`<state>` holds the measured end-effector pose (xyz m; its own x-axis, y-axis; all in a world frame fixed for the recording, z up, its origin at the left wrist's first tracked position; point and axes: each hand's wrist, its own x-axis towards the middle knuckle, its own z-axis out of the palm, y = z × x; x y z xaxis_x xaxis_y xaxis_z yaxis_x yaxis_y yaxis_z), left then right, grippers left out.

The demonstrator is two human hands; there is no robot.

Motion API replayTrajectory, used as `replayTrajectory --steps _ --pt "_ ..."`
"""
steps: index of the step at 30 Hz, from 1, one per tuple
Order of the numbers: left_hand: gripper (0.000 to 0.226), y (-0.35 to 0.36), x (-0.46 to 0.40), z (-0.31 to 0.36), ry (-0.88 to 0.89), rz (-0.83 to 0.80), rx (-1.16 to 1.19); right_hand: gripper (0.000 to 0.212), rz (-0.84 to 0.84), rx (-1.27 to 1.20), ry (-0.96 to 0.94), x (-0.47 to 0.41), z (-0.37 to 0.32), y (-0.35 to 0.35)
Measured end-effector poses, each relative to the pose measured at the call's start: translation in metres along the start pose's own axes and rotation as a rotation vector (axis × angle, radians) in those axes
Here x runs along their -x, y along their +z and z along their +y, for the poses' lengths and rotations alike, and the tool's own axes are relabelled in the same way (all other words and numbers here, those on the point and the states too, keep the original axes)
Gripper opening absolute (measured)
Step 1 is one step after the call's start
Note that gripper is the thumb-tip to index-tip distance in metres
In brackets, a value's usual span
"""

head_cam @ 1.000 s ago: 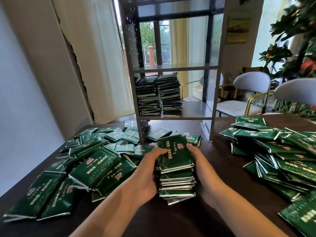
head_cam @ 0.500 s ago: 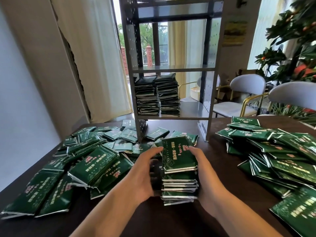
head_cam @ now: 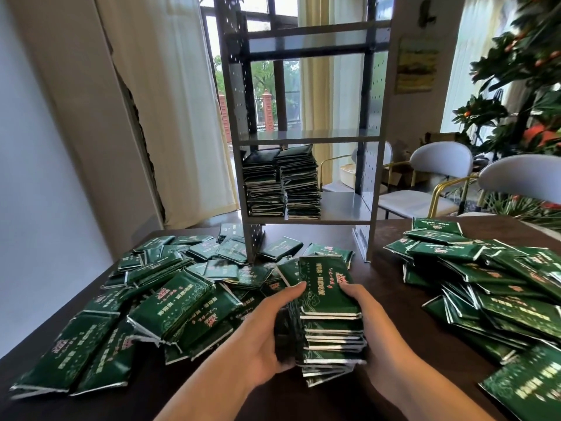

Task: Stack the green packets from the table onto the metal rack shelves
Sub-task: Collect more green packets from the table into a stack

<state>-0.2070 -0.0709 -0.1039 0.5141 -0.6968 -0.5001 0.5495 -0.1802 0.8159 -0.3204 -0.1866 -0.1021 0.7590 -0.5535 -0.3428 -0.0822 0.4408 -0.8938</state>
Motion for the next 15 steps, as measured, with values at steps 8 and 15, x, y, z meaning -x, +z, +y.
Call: replayTrajectory --steps 8,15 --pt "0.052 0.009 -0.008 -0.002 0.105 -0.009 -0.083 0.034 0.100 0.072 -0.069 0.005 0.003 0.003" --pt "0.045 0.015 -0.005 0.002 0.122 -0.050 -0.142 0.026 0.061 0.095 -0.104 0.023 -0.006 0.015"
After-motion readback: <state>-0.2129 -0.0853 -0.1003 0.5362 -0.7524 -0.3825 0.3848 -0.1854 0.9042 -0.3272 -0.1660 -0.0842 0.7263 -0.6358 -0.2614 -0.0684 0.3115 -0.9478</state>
